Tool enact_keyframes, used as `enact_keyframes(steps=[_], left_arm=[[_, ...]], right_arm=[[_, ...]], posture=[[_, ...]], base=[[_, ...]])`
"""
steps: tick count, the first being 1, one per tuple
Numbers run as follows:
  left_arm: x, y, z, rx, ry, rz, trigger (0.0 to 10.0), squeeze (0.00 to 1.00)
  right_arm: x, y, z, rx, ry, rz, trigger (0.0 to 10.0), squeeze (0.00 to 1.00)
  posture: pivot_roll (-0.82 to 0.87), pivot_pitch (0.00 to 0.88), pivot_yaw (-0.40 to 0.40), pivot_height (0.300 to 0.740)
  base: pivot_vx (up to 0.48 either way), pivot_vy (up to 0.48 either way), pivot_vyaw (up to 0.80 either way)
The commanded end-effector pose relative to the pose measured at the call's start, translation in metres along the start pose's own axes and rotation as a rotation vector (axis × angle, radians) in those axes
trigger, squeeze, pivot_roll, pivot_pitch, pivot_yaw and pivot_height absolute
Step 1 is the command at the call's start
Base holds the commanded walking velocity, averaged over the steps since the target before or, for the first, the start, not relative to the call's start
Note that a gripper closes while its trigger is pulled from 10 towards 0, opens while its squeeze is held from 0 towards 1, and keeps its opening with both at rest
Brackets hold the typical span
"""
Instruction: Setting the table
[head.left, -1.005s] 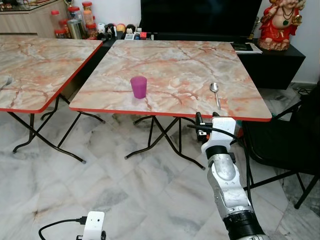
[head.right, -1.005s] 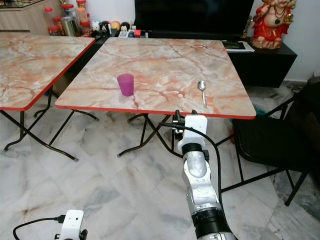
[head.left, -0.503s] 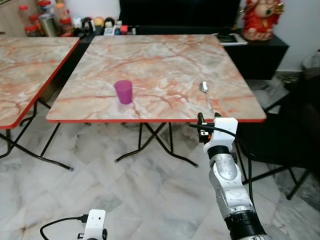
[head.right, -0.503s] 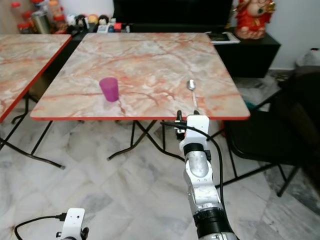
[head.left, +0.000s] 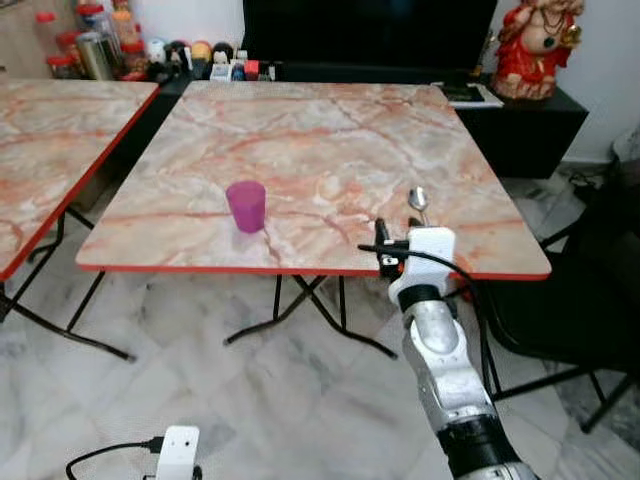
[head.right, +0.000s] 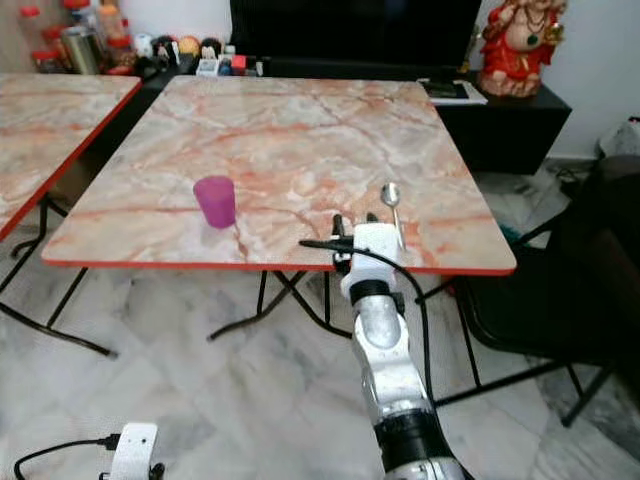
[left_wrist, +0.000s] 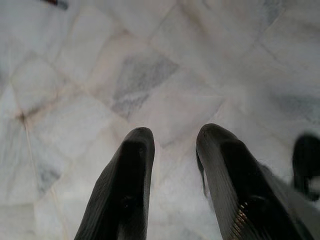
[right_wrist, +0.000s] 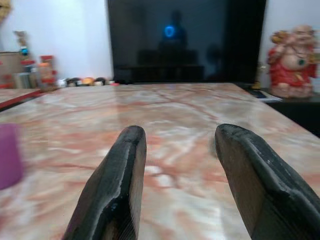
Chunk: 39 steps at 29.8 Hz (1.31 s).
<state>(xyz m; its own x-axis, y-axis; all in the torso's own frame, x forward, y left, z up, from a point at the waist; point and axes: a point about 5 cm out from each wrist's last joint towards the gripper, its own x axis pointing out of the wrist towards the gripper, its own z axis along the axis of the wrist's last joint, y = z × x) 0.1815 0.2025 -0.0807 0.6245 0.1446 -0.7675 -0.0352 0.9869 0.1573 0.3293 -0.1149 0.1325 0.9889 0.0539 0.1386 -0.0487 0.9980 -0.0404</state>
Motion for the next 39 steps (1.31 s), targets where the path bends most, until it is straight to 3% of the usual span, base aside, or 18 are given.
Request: enact_keyframes(steps=[1, 27, 39], left_arm=[[0.000, -0.007, 0.000, -0.002, 0.005, -0.023, 10.0, 0.00], [0.000, -0.007, 0.000, 0.006, 0.008, -0.029, 10.0, 0.00], [0.000, -0.004, 0.001, 0.010, 0.003, -0.028, 10.0, 0.00]], right_arm=[[-0.001, -0.008, -0.001, 0.009, 0.004, -0.032, 10.0, 0.00], [-0.001, -0.012, -0.005, 0.004, 0.012, -0.060, 10.0, 0.00], [0.000, -0.024, -0.008, -0.004, 0.020, -0.097, 10.0, 0.00]], posture=[[-0.06, 0.060, -0.008, 0.740], [-0.06, 0.056, 0.003, 0.740], [-0.05, 0.054, 0.013, 0.740]], base=[[0.330, 0.000, 0.00], [0.331, 0.000, 0.00], [0.212, 0.000, 0.00]])
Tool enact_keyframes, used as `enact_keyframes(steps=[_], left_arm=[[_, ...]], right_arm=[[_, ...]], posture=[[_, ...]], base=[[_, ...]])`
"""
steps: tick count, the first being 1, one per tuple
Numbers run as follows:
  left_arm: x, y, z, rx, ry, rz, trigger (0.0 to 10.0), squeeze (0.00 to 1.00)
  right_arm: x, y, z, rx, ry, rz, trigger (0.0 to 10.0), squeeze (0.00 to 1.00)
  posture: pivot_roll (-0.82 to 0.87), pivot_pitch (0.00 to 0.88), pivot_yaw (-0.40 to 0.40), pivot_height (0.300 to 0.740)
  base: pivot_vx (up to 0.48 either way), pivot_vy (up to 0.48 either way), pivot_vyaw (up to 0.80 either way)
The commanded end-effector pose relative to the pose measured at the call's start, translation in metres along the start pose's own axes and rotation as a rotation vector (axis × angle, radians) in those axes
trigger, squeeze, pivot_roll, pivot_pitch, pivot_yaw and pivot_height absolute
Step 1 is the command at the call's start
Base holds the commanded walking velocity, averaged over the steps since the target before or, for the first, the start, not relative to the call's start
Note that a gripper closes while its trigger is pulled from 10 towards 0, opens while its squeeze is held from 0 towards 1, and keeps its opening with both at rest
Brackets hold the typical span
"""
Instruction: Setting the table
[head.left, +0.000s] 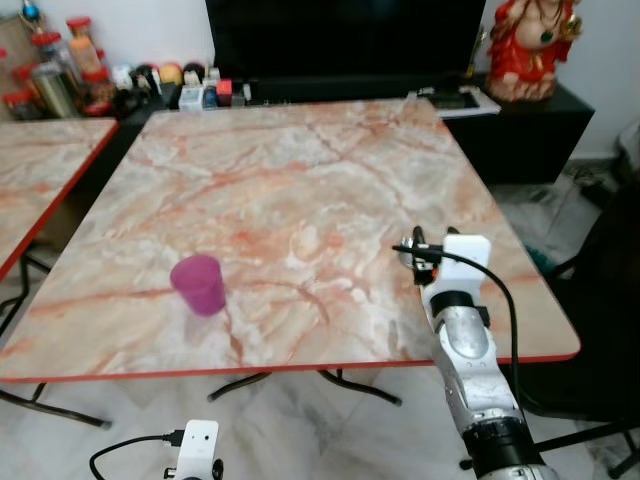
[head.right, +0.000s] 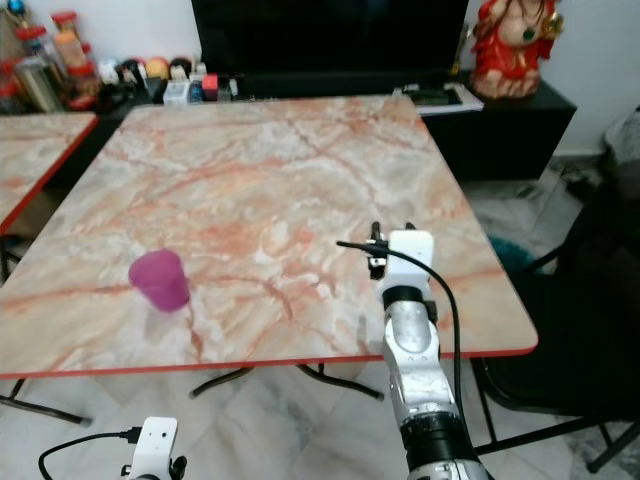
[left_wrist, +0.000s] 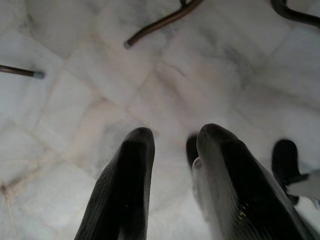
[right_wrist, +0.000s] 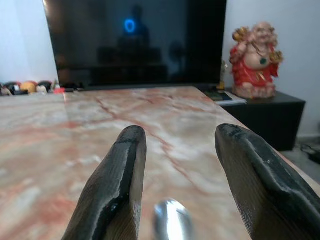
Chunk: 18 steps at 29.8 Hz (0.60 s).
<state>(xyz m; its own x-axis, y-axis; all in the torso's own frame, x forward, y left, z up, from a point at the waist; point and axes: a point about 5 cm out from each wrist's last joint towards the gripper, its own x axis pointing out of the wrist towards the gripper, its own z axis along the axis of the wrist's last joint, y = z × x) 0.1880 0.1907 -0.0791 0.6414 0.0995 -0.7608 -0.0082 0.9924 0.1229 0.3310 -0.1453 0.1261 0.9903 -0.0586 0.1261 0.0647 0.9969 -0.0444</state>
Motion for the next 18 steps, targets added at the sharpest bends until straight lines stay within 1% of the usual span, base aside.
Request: enact_keyframes(steps=[1, 3, 4, 5, 7, 8, 9, 10, 13, 14, 15, 16, 18], left_arm=[[-0.001, 0.007, -0.006, 0.010, 0.024, 0.015, 10.0, 0.00], [-0.001, 0.007, -0.006, 0.010, 0.024, 0.015, 10.0, 0.00], [-0.001, 0.008, -0.006, 0.010, 0.024, 0.012, 10.0, 0.00], [-0.001, 0.009, -0.006, 0.012, 0.025, 0.011, 10.0, 0.00], [-0.001, 0.009, -0.006, 0.013, 0.026, 0.011, 10.0, 0.00], [-0.001, 0.009, -0.006, 0.016, 0.028, 0.007, 10.0, 0.00], [-0.001, 0.009, -0.006, 0.016, 0.028, 0.007, 10.0, 0.00], [-0.001, 0.011, -0.007, 0.018, 0.030, 0.005, 10.0, 0.00], [-0.001, 0.012, -0.006, 0.021, 0.031, 0.005, 10.0, 0.00], [-0.001, 0.013, -0.006, 0.023, 0.031, 0.005, 10.0, 0.00], [-0.001, 0.014, -0.005, 0.025, 0.031, 0.004, 10.0, 0.00], [-0.001, 0.014, -0.005, 0.025, 0.031, 0.004, 10.0, 0.00], [-0.001, 0.016, -0.004, 0.027, 0.029, 0.005, 10.0, 0.00]], right_arm=[[0.000, 0.004, -0.001, 0.016, 0.004, 0.011, 10.0, 0.00], [0.000, 0.004, -0.001, 0.017, 0.004, 0.010, 10.0, 0.00], [0.002, 0.000, -0.002, 0.022, 0.012, -0.007, 10.0, 0.00], [0.003, -0.002, -0.002, 0.020, 0.015, -0.012, 10.0, 0.04], [0.003, -0.003, -0.002, 0.018, 0.016, -0.014, 10.0, 0.04], [0.004, -0.005, -0.002, 0.020, 0.019, -0.018, 10.0, 1.00], [0.004, -0.005, -0.002, 0.020, 0.019, -0.018, 10.0, 1.00], [0.007, -0.010, -0.003, 0.007, 0.032, -0.039, 10.0, 1.00], [0.010, -0.013, -0.005, -0.004, 0.051, -0.050, 10.0, 1.00], [0.011, -0.014, -0.007, -0.015, 0.073, -0.046, 10.0, 0.97], [0.012, -0.014, -0.010, -0.029, 0.093, -0.041, 10.0, 0.00], [0.012, -0.014, -0.010, -0.029, 0.093, -0.041, 10.0, 0.00], [0.013, -0.014, -0.015, -0.050, 0.140, -0.038, 10.0, 0.00]], posture=[[-0.05, 0.054, 0.013, 0.740], [-0.05, 0.054, 0.013, 0.740], [-0.05, 0.053, 0.022, 0.740], [-0.05, 0.053, 0.022, 0.740], [-0.05, 0.052, 0.025, 0.740], [-0.05, 0.051, 0.030, 0.740], [-0.05, 0.051, 0.030, 0.740], [-0.05, 0.051, 0.036, 0.740], [-0.04, 0.052, 0.041, 0.740], [-0.04, 0.049, 0.046, 0.740], [-0.04, 0.049, 0.049, 0.740], [-0.04, 0.049, 0.049, 0.740], [-0.04, 0.049, 0.050, 0.740]], base=[[0.000, 0.000, 0.00], [0.000, 0.000, 0.00], [0.000, 0.000, 0.00], [0.000, 0.000, 0.00], [0.000, 0.000, 0.00], [0.000, 0.000, 0.00], [0.000, 0.000, 0.00], [0.000, 0.000, 0.00], [0.000, 0.000, 0.00], [0.000, 0.000, 0.00], [0.000, 0.000, 0.00], [0.000, 0.000, 0.00], [0.000, 0.000, 0.00]])
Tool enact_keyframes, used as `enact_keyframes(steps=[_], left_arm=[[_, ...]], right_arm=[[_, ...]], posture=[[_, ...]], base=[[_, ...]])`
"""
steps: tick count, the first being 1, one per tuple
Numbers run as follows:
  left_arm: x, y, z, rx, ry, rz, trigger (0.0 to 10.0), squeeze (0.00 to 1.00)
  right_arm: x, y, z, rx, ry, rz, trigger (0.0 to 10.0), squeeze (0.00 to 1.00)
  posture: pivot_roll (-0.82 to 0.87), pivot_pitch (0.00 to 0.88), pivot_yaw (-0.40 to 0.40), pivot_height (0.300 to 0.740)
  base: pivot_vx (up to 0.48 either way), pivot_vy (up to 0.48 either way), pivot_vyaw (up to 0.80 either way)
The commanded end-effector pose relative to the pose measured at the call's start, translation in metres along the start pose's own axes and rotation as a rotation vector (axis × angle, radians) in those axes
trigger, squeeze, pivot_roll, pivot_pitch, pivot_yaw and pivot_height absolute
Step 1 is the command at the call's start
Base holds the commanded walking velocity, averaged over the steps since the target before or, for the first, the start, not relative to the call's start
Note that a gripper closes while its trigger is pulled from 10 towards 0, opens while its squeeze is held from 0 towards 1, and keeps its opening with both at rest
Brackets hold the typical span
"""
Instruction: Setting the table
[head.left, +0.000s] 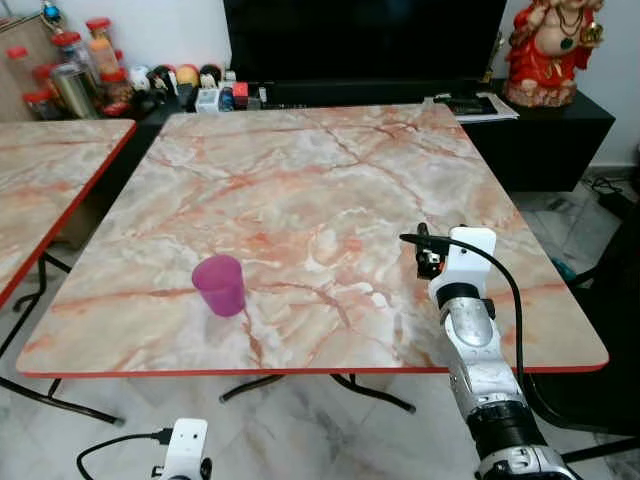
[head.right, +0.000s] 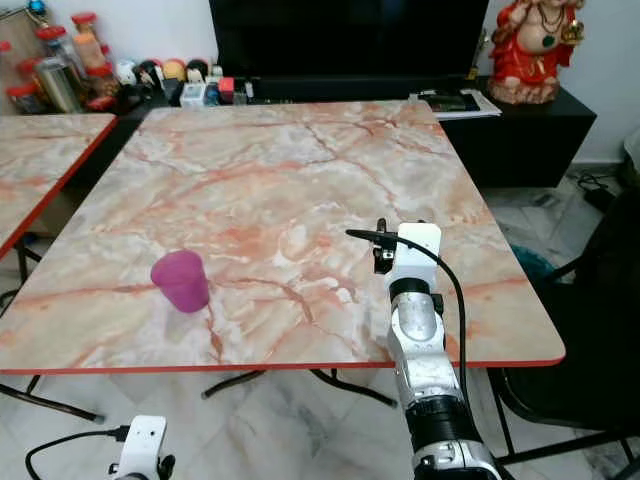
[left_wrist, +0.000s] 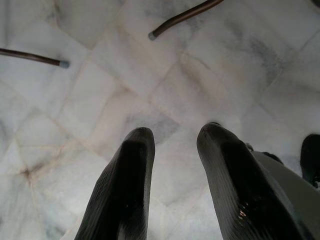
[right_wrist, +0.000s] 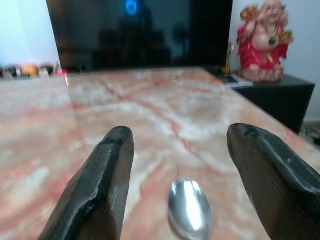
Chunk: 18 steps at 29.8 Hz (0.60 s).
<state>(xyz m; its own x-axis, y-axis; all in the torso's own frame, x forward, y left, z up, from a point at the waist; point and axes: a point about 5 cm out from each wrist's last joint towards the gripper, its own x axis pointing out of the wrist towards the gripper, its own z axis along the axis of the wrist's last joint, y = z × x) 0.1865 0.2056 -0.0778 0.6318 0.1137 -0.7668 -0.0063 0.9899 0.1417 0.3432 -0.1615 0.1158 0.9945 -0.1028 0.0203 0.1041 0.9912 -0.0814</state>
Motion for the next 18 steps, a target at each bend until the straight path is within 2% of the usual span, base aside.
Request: enact_keyframes(steps=[1, 3, 7, 11, 18], left_arm=[[0.000, 0.001, -0.002, 0.014, 0.016, -0.009, 10.0, 0.00], [0.000, 0.001, -0.001, 0.012, 0.014, -0.014, 10.0, 0.00], [0.000, 0.002, -0.001, 0.013, 0.014, -0.019, 10.0, 0.00], [0.000, 0.002, -0.003, 0.015, 0.019, -0.021, 10.0, 0.00], [0.000, 0.001, -0.003, 0.008, 0.022, -0.022, 10.0, 0.00]], right_arm=[[0.002, 0.000, -0.006, -0.024, 0.056, -0.006, 10.0, 0.00], [0.004, 0.000, -0.017, -0.037, 0.129, -0.018, 10.0, 0.00], [0.005, 0.001, -0.022, -0.024, 0.158, -0.015, 10.0, 0.00], [0.006, 0.002, -0.032, -0.022, 0.233, 0.014, 10.0, 0.00], [0.009, -0.001, -0.033, -0.039, 0.248, 0.015, 10.0, 0.00]], posture=[[-0.04, 0.048, 0.051, 0.740], [-0.03, 0.048, 0.055, 0.740], [-0.03, 0.051, 0.056, 0.740], [-0.03, 0.050, 0.057, 0.740], [-0.02, 0.047, 0.051, 0.740]], base=[[0.000, 0.000, 0.00], [0.000, 0.000, 0.00], [0.000, 0.000, 0.00], [0.000, 0.000, 0.00], [0.000, 0.000, 0.00]])
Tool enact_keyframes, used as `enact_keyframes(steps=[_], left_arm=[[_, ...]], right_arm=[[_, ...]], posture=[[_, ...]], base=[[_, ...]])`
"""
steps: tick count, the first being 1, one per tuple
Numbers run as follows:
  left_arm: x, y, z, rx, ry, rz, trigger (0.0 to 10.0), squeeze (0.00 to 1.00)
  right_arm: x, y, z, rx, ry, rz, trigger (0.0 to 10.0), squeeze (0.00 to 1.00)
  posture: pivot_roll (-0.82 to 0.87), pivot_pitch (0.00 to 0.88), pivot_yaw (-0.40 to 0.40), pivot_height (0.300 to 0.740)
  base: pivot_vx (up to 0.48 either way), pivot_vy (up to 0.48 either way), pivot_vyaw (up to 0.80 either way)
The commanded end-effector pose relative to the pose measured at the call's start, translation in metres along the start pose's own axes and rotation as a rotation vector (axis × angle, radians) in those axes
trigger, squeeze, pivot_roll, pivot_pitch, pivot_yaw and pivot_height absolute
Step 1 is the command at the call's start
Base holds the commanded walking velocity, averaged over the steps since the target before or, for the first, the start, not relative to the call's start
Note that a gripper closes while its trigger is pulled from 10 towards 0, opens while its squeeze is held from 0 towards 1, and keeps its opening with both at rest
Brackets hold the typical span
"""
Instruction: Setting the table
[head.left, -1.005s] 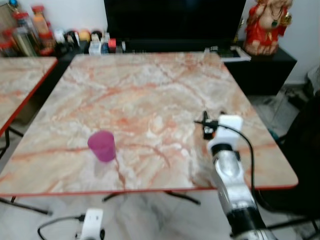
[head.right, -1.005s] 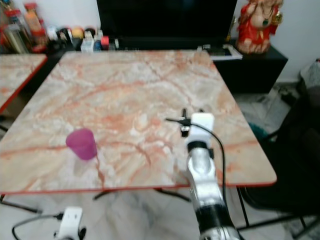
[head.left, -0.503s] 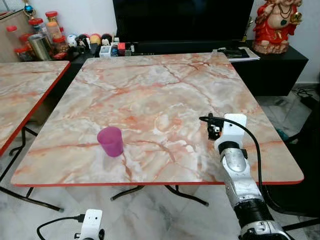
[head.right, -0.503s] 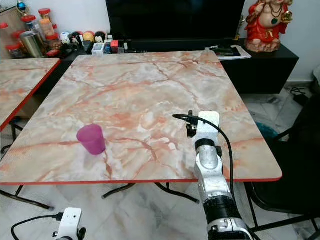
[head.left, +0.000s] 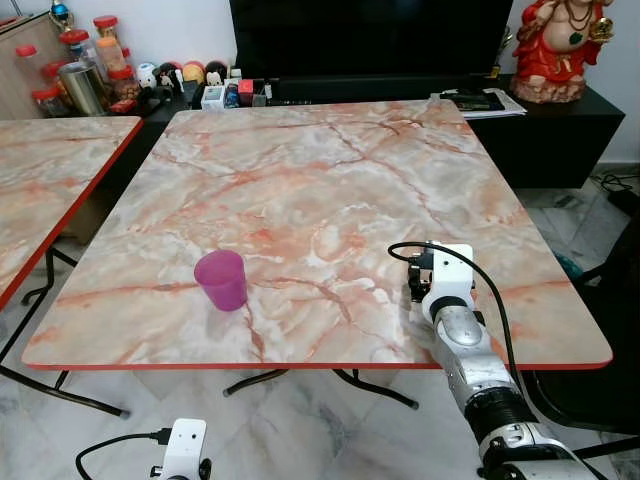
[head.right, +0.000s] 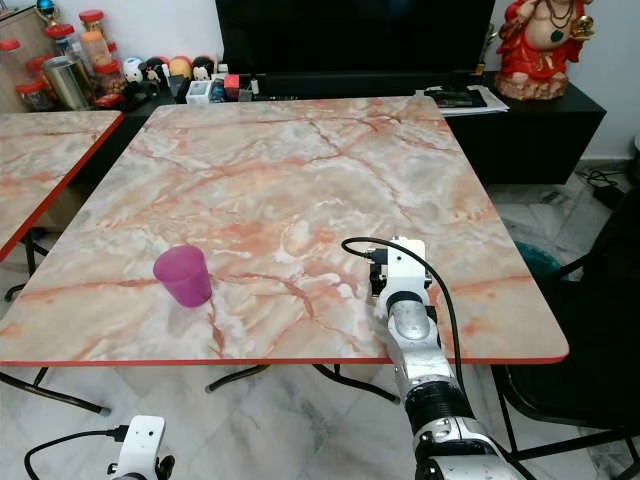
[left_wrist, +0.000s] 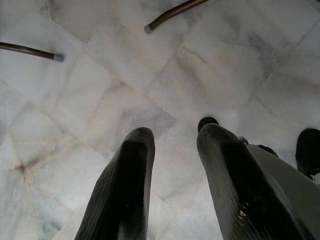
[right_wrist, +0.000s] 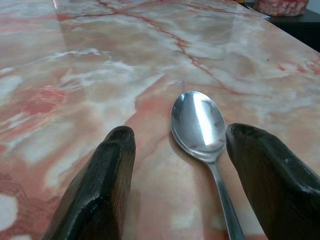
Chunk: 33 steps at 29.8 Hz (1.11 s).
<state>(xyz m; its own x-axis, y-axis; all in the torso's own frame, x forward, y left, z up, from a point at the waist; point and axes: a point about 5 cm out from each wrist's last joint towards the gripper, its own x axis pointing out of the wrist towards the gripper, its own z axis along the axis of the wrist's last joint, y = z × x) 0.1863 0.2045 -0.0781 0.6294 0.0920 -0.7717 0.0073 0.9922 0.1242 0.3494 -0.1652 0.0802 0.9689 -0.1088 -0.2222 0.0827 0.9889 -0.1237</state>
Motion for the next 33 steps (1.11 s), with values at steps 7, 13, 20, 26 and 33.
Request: enact_keyframes(steps=[7, 13, 20, 26, 33], left_arm=[[-0.001, -0.001, -0.004, 0.002, 0.024, -0.010, 10.0, 0.00], [-0.001, 0.001, -0.006, 0.010, 0.031, -0.008, 10.0, 0.00], [0.000, 0.001, -0.004, 0.010, 0.027, -0.010, 10.0, 0.00], [-0.001, -0.001, -0.009, 0.021, 0.047, -0.022, 10.0, 0.00], [-0.001, -0.003, -0.009, 0.020, 0.056, -0.035, 10.0, 0.00]], right_arm=[[0.005, -0.017, -0.005, -0.025, 0.057, -0.073, 10.0, 0.00], [0.005, -0.020, -0.008, -0.024, 0.077, -0.083, 10.0, 0.00], [0.004, -0.018, -0.013, -0.028, 0.106, -0.089, 10.0, 0.00], [-0.001, -0.014, -0.030, -0.002, 0.174, -0.065, 10.0, 0.00], [-0.002, -0.009, -0.033, 0.005, 0.211, -0.049, 10.0, 0.00]], posture=[[-0.02, 0.052, 0.046, 0.740], [-0.02, 0.052, 0.051, 0.740], [-0.02, 0.051, 0.054, 0.740], [-0.03, 0.054, 0.056, 0.740], [-0.02, 0.049, 0.053, 0.740]], base=[[0.000, 0.000, 0.00], [0.000, 0.000, 0.00], [0.000, 0.000, 0.00], [0.000, 0.000, 0.00], [0.000, 0.000, 0.00]])
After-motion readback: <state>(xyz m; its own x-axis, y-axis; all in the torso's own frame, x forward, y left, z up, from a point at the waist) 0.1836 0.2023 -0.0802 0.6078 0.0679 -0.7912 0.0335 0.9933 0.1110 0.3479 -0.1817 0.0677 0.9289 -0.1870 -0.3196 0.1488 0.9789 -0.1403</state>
